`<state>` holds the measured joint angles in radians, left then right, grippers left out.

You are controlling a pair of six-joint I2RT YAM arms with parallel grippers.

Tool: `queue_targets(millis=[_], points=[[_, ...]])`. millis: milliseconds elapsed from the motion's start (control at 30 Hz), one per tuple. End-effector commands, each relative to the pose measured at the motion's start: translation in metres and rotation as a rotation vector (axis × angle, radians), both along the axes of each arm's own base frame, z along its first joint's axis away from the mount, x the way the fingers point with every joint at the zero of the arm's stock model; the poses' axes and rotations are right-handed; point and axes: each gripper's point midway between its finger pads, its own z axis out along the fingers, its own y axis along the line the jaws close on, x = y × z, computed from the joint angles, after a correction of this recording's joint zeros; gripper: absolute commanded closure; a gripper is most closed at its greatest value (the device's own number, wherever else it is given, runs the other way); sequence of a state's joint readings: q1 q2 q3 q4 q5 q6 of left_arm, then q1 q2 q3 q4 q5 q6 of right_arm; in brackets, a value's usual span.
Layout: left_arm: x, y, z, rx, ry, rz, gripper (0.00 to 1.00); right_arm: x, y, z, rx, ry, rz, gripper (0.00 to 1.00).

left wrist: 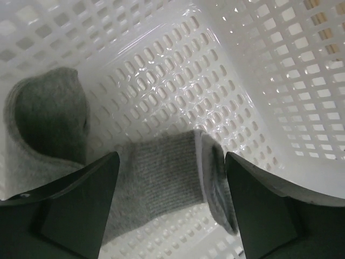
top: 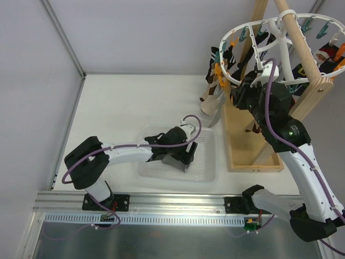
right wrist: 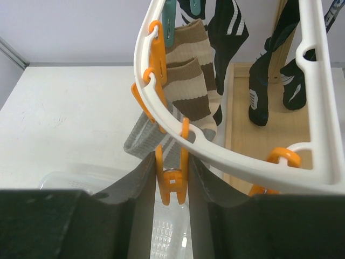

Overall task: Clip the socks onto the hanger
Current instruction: Adjust the sock in the bin.

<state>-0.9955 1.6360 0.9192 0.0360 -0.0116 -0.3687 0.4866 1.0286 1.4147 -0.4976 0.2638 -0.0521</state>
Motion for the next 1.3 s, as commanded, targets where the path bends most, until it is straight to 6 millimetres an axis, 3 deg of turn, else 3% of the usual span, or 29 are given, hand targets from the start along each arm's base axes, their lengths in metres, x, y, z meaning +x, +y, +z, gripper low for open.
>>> queue_targets(millis=[0, 67, 100, 167, 367, 500, 733, 1033, 1267], points=[[0.008, 0.012, 0.032, -0.068, -0.075, 0.050, 0.19, -0.001, 0.008, 0.007, 0.023, -0.003, 0.038, 0.99], [0.009, 0.022, 0.049, -0.098, -0.116, 0.084, 0.16, 0.000, 0.009, 0.007, 0.018, -0.001, 0.039, 0.99], [0.005, 0.032, 0.044, -0.088, -0.112, 0.094, 0.15, 0.002, 0.009, 0.005, 0.010, 0.008, 0.038, 0.99], [-0.001, 0.040, 0.055, -0.115, -0.137, 0.081, 0.15, 0.002, 0.009, 0.005, 0.006, 0.012, 0.040, 0.99], [-0.026, 0.062, 0.034, -0.073, -0.140, 0.024, 0.16, 0.000, 0.006, -0.001, -0.012, 0.013, 0.035, 0.99], [-0.051, 0.040, 0.030, -0.025, -0.195, -0.139, 0.19, 0.002, 0.006, -0.005, -0.028, 0.020, 0.035, 0.99], [-0.064, 0.008, 0.008, 0.064, -0.209, -0.312, 0.26, 0.004, 0.011, -0.002, -0.026, 0.015, 0.057, 0.99], [-0.054, -0.011, -0.005, 0.129, -0.242, -0.326, 0.30, 0.001, 0.013, 0.001, -0.015, -0.001, 0.075, 0.99], [-0.059, -0.017, -0.025, 0.157, -0.201, -0.326, 0.48, -0.003, 0.007, -0.001, -0.024, -0.012, 0.060, 0.99]])
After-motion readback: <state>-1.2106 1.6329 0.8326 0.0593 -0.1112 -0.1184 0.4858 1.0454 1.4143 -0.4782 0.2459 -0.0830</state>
